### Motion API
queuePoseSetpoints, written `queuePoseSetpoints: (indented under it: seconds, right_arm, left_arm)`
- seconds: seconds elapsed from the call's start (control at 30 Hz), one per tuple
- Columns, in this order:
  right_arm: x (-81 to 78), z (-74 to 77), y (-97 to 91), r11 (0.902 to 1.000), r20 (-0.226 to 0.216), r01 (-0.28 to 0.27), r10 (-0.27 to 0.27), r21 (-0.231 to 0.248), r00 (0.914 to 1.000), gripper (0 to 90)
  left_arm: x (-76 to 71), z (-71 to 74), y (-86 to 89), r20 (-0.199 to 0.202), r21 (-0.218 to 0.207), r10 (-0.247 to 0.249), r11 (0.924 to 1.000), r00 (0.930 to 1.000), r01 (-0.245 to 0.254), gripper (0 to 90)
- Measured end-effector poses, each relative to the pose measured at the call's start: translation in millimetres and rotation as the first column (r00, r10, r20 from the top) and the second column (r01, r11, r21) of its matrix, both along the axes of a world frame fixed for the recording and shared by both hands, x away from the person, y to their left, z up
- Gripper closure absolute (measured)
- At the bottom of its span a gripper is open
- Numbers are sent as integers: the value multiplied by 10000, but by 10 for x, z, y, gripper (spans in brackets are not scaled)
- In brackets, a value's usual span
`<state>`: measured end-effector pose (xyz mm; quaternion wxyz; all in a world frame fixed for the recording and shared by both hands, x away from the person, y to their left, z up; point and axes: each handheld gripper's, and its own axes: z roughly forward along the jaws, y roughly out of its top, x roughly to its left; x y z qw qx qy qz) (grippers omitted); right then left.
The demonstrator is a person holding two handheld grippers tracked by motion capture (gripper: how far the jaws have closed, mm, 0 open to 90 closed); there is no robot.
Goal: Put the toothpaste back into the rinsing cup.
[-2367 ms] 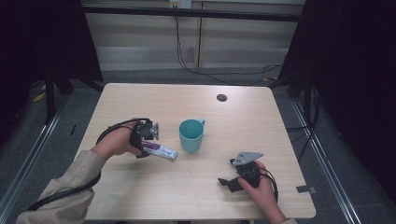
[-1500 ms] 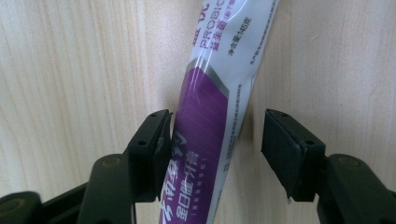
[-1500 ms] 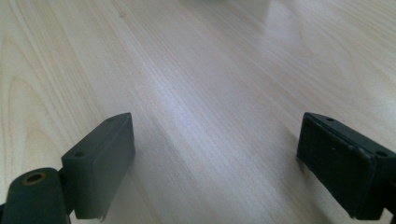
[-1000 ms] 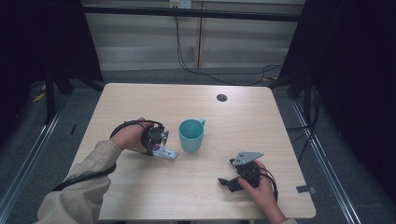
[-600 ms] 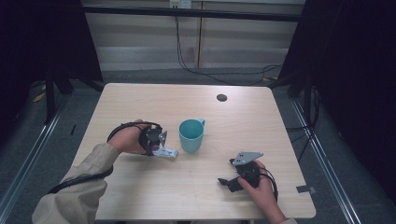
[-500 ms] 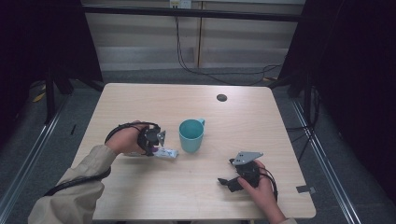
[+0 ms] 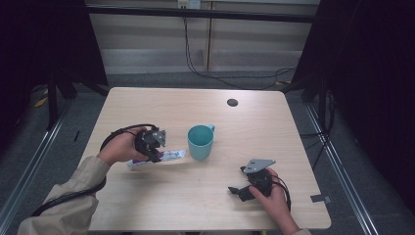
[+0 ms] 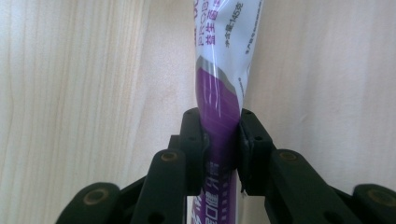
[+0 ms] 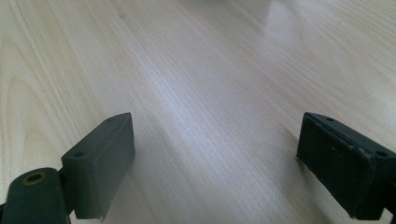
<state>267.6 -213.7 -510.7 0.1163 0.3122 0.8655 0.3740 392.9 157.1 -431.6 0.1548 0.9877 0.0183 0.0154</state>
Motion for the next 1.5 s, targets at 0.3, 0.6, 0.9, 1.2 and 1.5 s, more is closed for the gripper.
queuePoseSetpoints:
  seconds: [0.3, 0.6, 0.9, 1.2, 1.5]
  right_arm:
    - [0, 0, 0, 10000, 2, 0, 0, 0, 10000, 107]
    - [0, 0, 1, 10000, -1, 16, -16, 6, 10000, 107]
    - [0, 0, 1, 10000, -1, 21, -21, 11, 10000, 107]
    - [1, 0, 1, 10000, 2, 19, -19, 7, 10000, 108]
    - [1, 0, 1, 10000, 0, 19, -19, 6, 10000, 107]
  left_arm:
    - [-67, 185, 154, 13, -1233, 611, 9905, 9981, -605, 751]
    - [-90, 291, 260, -401, -2487, 1230, 9599, 9916, -1292, 752]
    - [-70, 369, 331, -859, -3676, 2175, 9001, 9723, -2339, 752]
    - [-57, 416, 364, -1440, -4751, 2770, 8228, 9500, -3119, 752]
    - [-31, 453, 393, -1678, -5532, 3077, 7570, 9366, -3478, 753]
